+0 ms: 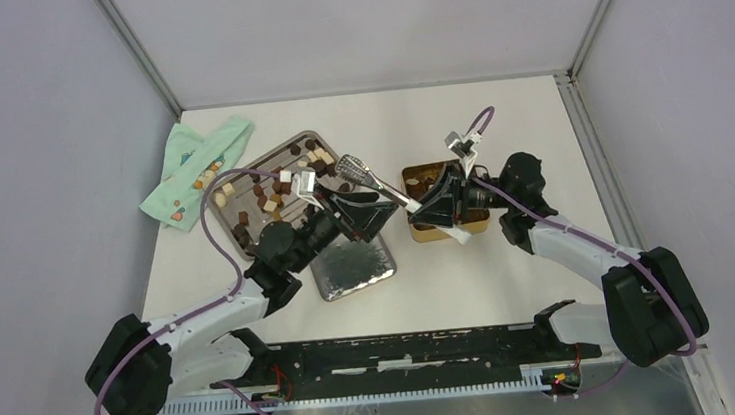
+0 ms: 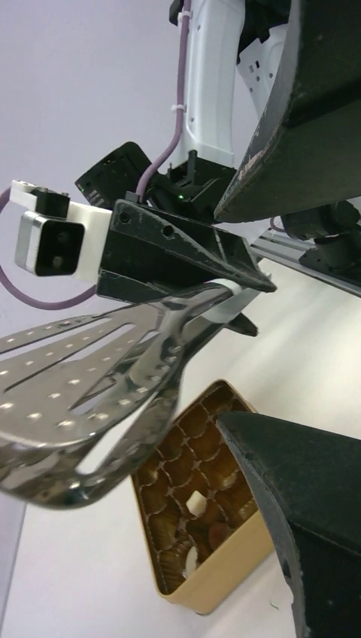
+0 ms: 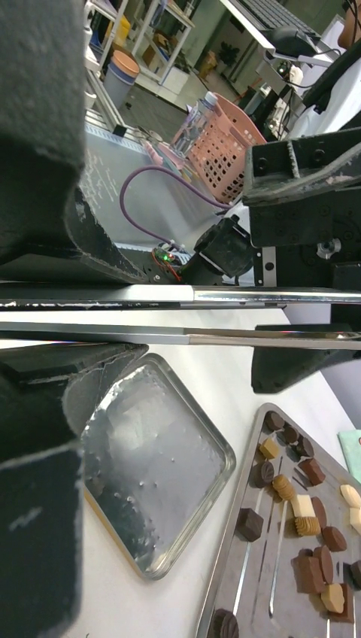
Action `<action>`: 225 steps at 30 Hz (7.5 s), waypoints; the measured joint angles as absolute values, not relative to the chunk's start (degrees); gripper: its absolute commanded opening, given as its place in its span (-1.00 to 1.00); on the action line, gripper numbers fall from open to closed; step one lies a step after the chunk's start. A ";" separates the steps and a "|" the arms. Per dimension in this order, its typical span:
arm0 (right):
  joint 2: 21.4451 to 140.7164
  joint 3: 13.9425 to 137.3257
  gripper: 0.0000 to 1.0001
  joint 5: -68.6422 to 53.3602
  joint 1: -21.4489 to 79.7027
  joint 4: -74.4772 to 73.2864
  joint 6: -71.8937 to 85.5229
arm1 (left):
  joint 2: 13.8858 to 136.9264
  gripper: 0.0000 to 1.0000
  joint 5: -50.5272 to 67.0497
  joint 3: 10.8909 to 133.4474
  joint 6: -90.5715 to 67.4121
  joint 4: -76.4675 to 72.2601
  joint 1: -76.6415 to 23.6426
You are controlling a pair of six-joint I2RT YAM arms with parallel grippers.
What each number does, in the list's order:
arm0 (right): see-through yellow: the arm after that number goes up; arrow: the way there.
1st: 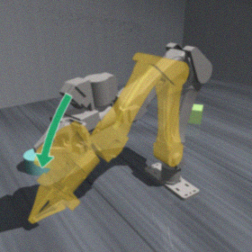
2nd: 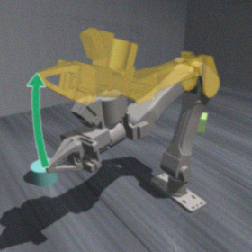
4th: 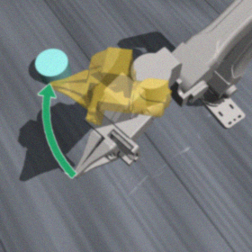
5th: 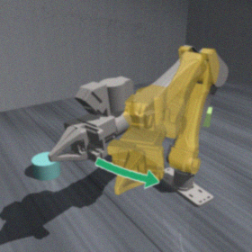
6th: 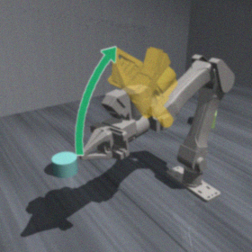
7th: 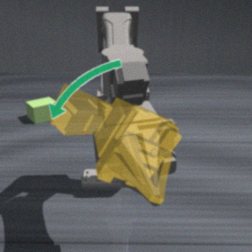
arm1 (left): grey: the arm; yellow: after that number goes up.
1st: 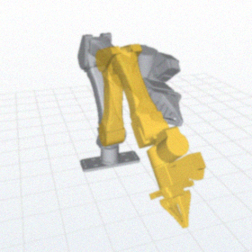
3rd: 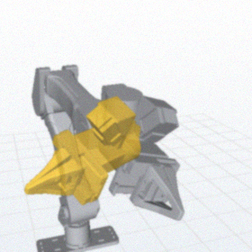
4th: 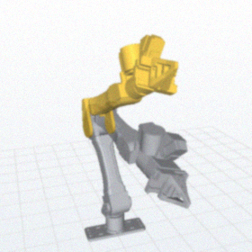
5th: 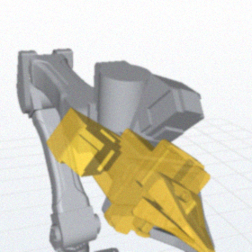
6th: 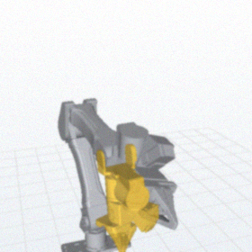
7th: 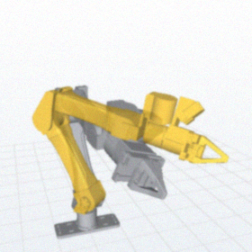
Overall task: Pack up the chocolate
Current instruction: Pick up the fake chocolate from the plate, then pick up the packing box from the center of the board.
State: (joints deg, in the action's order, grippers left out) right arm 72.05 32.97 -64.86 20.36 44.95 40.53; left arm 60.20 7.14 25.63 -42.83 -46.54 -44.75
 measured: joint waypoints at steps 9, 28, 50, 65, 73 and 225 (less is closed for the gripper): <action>71.81 32.97 -0.65 -66.00 21.85 46.33 41.45 | 68.62 0.28 6.59 27.75 -45.60 -55.75 -44.75; 71.83 32.97 -0.28 -66.83 22.24 48.99 43.97 | 70.63 -0.91 8.60 27.92 -49.52 -63.92 -44.86; 71.85 32.99 -0.60 -67.09 23.03 46.72 42.02 | 70.89 0.22 7.57 27.90 -50.46 -63.59 -44.84; 72.10 32.99 -0.49 -68.14 23.53 46.61 42.39 | 68.12 0.49 6.52 26.59 -50.81 -61.52 -44.80; 72.12 32.99 -0.29 -68.60 23.53 46.61 42.24 | 63.72 0.65 7.90 26.52 -48.90 -52.90 -44.82; 121.27 105.36 -0.68 -17.47 41.56 -35.22 -21.52 | 34.22 0.98 -29.91 44.03 -11.46 26.35 -30.55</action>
